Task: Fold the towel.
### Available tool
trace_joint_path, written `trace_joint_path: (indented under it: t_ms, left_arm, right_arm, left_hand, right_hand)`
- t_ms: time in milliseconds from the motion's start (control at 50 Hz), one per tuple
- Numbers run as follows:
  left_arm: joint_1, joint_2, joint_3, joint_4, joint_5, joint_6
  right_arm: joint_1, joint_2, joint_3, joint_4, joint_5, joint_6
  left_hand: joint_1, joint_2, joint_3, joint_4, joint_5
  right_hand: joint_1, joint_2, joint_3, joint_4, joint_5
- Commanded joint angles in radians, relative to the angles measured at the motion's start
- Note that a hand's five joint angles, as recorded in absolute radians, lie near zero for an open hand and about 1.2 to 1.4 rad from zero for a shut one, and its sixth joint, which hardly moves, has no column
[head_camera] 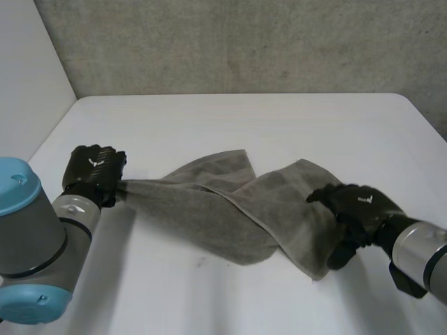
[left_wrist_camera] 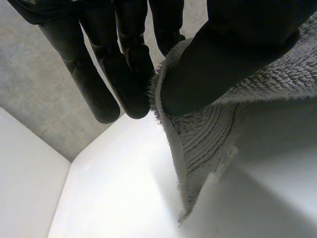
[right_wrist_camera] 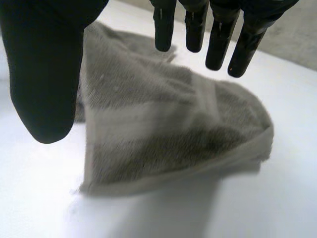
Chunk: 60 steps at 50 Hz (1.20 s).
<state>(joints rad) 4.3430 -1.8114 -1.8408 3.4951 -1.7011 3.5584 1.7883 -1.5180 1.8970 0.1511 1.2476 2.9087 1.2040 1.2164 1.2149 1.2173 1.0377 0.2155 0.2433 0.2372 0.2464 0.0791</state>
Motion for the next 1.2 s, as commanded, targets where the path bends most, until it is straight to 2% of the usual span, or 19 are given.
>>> trace_joint_path:
  t_ms: [20, 120, 200, 300, 440, 580, 760, 820, 900, 940, 960, 1000, 1200]
  left_arm:
    - [0.000, 0.043, -0.041, 0.004, -0.031, -0.004]
    - [0.003, 0.050, -0.060, 0.004, -0.032, -0.006]
    - [0.001, 0.050, -0.061, 0.004, -0.032, -0.006]
    - [0.000, 0.050, -0.063, 0.004, -0.032, -0.007]
    - [0.003, 0.050, -0.064, 0.004, -0.032, -0.012]
    - [0.003, 0.050, -0.063, 0.004, -0.031, -0.013]
    - [0.003, 0.050, -0.069, 0.004, -0.031, -0.016]
    - [0.003, 0.050, -0.069, 0.004, -0.031, -0.016]
    - [0.001, 0.050, -0.071, 0.004, -0.031, -0.016]
    - [0.001, 0.050, -0.071, 0.004, -0.031, -0.016]
    - [0.001, 0.049, -0.071, 0.004, -0.031, -0.016]
    - [0.001, 0.050, -0.071, 0.004, -0.031, -0.016]
    - [0.001, 0.050, -0.070, -0.004, -0.031, -0.016]
  right_arm:
    - [0.014, 0.028, 0.086, -0.057, 0.004, -0.091]
    - [0.022, 0.071, 0.123, -0.149, 0.007, -0.098]
    - [0.069, 0.131, 0.152, -0.267, 0.021, -0.098]
    - [0.083, 0.166, 0.172, -0.330, 0.021, -0.100]
    - [0.088, 0.206, 0.177, -0.366, 0.021, -0.100]
    - [0.088, 0.231, 0.174, -0.427, 0.023, -0.102]
    - [0.086, 0.251, 0.169, -0.461, 0.027, -0.158]
    - [0.082, 0.254, 0.165, -0.466, 0.036, -0.177]
    - [0.082, 0.255, 0.155, -0.473, 0.046, -0.178]
    - [0.082, 0.275, 0.142, -0.488, 0.050, -0.180]
    - [0.082, 0.275, 0.142, -0.489, 0.050, -0.180]
    - [0.079, 0.285, 0.122, -0.495, 0.068, -0.180]
    - [0.071, 0.312, 0.045, -0.478, 0.133, -0.192]
  left_hand:
    - [0.192, 0.180, 0.181, 0.179, 0.184]
    - [0.192, 0.180, 0.181, 0.179, 0.184]
    - [0.192, 0.180, 0.181, 0.179, 0.184]
    - [0.192, 0.180, 0.181, 0.179, 0.184]
    - [0.192, 0.180, 0.181, 0.179, 0.184]
    - [0.192, 0.180, 0.181, 0.179, 0.184]
    - [0.192, 0.180, 0.181, 0.179, 0.184]
    - [0.192, 0.180, 0.181, 0.179, 0.184]
    - [0.192, 0.180, 0.181, 0.179, 0.184]
    - [0.192, 0.180, 0.181, 0.179, 0.184]
    - [0.192, 0.180, 0.181, 0.179, 0.184]
    - [0.192, 0.180, 0.181, 0.179, 0.184]
    - [0.192, 0.180, 0.181, 0.179, 0.184]
  right_hand:
    - [0.242, 0.214, 0.220, 0.211, 0.204]
    - [0.333, 0.305, 0.311, 0.302, 0.295]
    - [0.328, 0.300, 0.306, 0.297, 0.289]
    - [0.327, 0.300, 0.306, 0.297, 0.289]
    - [0.366, 0.338, 0.344, 0.335, 0.328]
    - [0.574, 0.546, 0.552, 0.543, 0.535]
    - [0.668, 0.640, 0.646, 0.637, 0.630]
    - [0.788, 0.760, 0.766, 0.757, 0.750]
    - [0.827, 0.799, 0.805, 0.796, 0.788]
    - [0.987, 0.959, 0.965, 0.956, 0.949]
    - [0.988, 0.960, 0.966, 0.957, 0.950]
    - [1.180, 1.152, 1.158, 1.149, 1.142]
    - [1.181, 1.153, 1.159, 1.150, 1.143]
